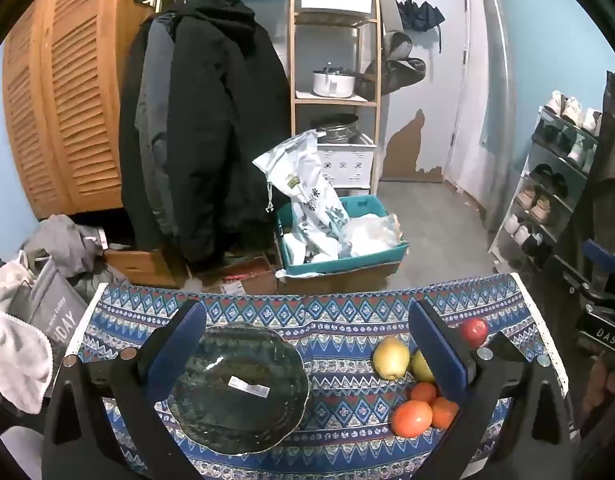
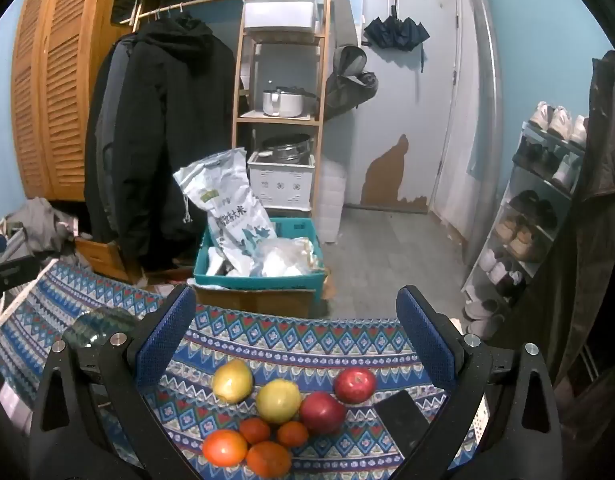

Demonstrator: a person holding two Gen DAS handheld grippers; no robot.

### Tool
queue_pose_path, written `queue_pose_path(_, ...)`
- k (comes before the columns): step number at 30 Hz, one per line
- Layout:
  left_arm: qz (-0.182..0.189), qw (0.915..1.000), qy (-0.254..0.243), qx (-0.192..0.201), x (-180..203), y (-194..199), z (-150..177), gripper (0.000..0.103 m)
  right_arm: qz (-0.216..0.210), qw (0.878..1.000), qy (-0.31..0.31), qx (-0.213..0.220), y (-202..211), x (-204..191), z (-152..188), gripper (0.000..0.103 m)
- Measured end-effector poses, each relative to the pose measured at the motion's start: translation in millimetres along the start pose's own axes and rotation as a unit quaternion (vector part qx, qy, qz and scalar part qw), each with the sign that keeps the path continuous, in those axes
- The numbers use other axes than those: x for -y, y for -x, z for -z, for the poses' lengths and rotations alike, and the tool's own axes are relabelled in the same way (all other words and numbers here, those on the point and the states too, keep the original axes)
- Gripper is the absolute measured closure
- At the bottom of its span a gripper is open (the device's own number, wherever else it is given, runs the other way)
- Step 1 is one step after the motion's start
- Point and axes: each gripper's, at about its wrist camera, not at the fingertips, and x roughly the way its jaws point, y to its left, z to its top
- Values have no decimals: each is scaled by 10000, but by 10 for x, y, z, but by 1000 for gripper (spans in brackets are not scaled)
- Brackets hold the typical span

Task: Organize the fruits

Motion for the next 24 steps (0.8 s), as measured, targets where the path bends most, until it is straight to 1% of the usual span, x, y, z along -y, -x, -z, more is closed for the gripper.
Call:
queue_pose_path(1,7,10000,15,0,-7,-1,-2,1,-6,10000,2,-2,-1,-1,0,4)
queue_pose_path(2,-12,9999,-44,-92,31,-40,-4,1,-7,10000,-2,12,0,-2,0,4)
queue_pose_path(3,47,9999,16,-107,-12,-50,-8,1,-3,10000,0,13,1,-2,0,4)
queue_pose_path(8,-24,10000,-53,69,37,3,0,1,9,10000,17,11,-1,-9,-1,4)
queue_pose_path(12,35,10000,-11,90,-24,28,-17,1,9,10000,23,12,2,-11,-4,4)
queue_pose_path(24,46,9998,73,157,-62,49,-23,1,19,10000,37,10,9,-7,-11,4)
